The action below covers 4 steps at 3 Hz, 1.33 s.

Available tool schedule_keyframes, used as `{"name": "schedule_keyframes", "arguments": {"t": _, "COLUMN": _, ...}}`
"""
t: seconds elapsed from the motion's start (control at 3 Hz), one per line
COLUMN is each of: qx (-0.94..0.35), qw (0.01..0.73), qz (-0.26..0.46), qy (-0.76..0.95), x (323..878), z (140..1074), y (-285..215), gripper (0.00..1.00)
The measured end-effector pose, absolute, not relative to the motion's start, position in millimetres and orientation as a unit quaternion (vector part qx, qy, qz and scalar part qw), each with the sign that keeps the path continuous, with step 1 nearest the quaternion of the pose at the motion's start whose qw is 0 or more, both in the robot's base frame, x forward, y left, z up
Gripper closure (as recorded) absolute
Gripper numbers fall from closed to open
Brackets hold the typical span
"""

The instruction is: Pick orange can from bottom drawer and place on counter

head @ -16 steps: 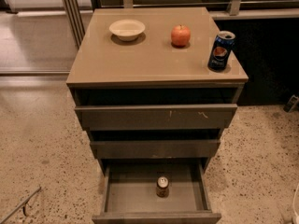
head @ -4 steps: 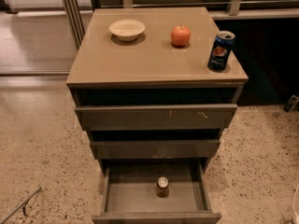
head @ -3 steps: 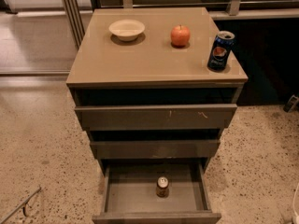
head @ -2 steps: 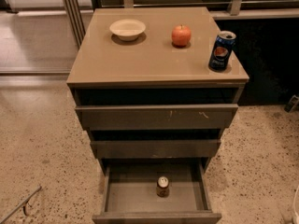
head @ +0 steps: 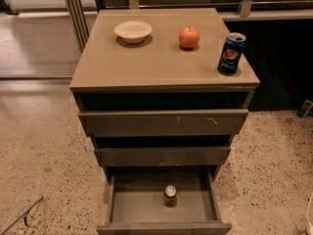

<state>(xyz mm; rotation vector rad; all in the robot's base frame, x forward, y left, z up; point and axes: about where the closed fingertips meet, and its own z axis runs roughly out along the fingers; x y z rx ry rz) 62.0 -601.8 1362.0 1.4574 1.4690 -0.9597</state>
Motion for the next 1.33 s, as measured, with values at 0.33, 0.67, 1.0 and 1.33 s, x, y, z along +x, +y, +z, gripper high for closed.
{"name": "schedule_keyframes", "arguments": {"t": 0.33, "qx": 0.581, "qw": 0.439, "qz": -0.308, "qy": 0.613, "x": 70.3, "z": 1341.7, "y": -597.4, "gripper": 0.00}}
{"name": "schedule_keyframes", "arguments": {"t": 0.67, "qx": 0.580, "qw": 0.463, "qz": -0.221, "qy": 0.633, "x": 84.0, "z": 1324.1, "y": -588.1, "gripper": 0.00}}
{"name": "schedule_keyframes", "arguments": {"t": 1.0, "qx": 0.572, "qw": 0.488, "qz": -0.109, "qy": 0.650, "x": 111.4, "z": 1307.2, "y": -575.4, "gripper": 0.00}}
{"name": "schedule_keyframes", "arguments": {"t": 1.33, "qx": 0.548, "qw": 0.515, "qz": 0.028, "qy": 0.659, "x": 145.2, "z": 1299.7, "y": -557.8, "gripper": 0.00}}
